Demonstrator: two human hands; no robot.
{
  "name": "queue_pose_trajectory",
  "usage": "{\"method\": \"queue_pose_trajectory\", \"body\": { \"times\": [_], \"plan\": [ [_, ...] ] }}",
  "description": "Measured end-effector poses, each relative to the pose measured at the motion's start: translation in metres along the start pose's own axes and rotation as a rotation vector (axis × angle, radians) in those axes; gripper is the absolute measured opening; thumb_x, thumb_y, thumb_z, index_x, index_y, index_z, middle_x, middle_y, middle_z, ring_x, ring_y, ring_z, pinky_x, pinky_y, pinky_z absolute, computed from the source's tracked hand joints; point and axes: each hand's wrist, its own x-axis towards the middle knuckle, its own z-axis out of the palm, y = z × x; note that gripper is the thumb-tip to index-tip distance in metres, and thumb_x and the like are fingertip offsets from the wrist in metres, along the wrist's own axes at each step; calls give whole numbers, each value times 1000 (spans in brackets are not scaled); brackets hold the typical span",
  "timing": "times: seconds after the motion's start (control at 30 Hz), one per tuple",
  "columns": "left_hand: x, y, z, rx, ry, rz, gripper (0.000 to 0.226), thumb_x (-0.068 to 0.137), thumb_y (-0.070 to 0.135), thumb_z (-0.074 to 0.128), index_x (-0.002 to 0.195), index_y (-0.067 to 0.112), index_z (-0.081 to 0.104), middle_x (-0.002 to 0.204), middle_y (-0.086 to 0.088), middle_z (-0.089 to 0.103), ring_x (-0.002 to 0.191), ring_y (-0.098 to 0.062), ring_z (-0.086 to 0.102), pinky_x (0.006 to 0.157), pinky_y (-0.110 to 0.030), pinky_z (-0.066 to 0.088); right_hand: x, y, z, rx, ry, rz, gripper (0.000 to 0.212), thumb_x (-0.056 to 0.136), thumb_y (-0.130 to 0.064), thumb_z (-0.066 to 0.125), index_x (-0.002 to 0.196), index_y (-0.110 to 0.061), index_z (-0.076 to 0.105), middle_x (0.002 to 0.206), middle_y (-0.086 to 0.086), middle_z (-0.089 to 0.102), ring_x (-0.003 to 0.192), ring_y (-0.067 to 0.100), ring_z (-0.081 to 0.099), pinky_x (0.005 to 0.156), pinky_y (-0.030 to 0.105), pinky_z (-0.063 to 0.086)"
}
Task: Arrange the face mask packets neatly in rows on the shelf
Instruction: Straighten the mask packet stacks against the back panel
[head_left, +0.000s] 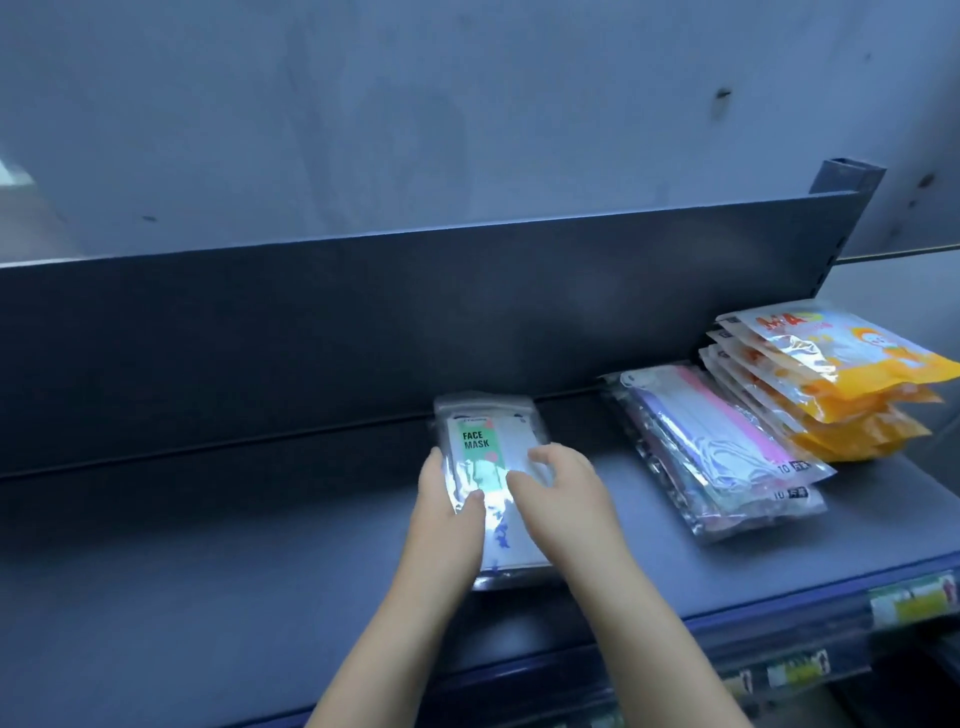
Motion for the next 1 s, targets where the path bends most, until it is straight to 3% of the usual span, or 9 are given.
{"method": "queue_pose_trajectory", "body": {
  "times": [0.1,0.2,0.33,0.43,0.5,0.63,0.8,0.9,1.0],
  "plan": [
    [-5,-15,-26,-22,57,-19,67,108,18,45,167,33,16,158,18,38,136,-4,42,104,-22,30,-6,-10,14,24,-87,-11,49,96,-40,58,144,-33,54,153,-18,46,131,8,50,98,31,40],
    [-9,-22,-41,-59,51,-19,69,109,24,49,168,30,13,160,18,34,140,-3,36,110,-25,28,0,-12,20,24,-74,-41,51,99,-36,54,150,-30,52,157,-15,46,142,10,46,110,33,40],
    [0,-19,-55,-161,41,-19,65,111,37,47,168,26,19,170,9,30,145,-5,35,107,-22,26,25,-7,18,346,-91,16,52,107,-17,45,159,-20,43,164,-9,41,150,8,36,114,23,26],
    [12,-14,-58,-257,17,-48,62,111,31,49,167,22,24,158,7,45,130,-4,43,97,-20,38,32,-5,23,439,-137,44,48,109,-19,45,156,-24,45,160,-11,45,140,3,45,109,20,31],
    [18,-15,-59,-305,-17,-95,52,106,13,52,157,21,44,140,4,64,119,-22,67,90,-33,57,29,-9,32,466,-171,24,41,110,-18,45,148,-31,50,149,-17,54,123,-8,53,100,11,38],
    [24,-22,-59,-286,3,-38,45,95,-6,46,125,21,65,113,-10,79,102,-35,77,87,-50,63,27,-12,42,477,-222,8,58,105,-30,54,160,-22,39,162,-15,38,146,2,36,118,25,27],
    [31,-30,-60,-321,55,-83,75,83,28,58,156,39,40,148,3,61,127,-23,66,110,-51,53,34,-12,42,461,-170,13,57,108,-27,50,162,-18,35,165,-8,38,148,8,37,110,23,29],
    [31,-22,-57,-255,17,-41,49,97,12,50,142,31,54,130,4,74,114,-22,74,102,-48,59,34,-14,44,459,-202,12,57,109,-25,50,163,-18,32,162,-11,41,139,3,41,104,17,31],
    [37,-19,-57,-247,10,-24,50,101,2,46,131,38,61,117,6,78,107,-21,77,97,-47,61,37,-17,41,494,-254,16,54,109,-21,49,162,-20,33,143,-22,52,111,-8,51,73,-1,40]
  ]
}}
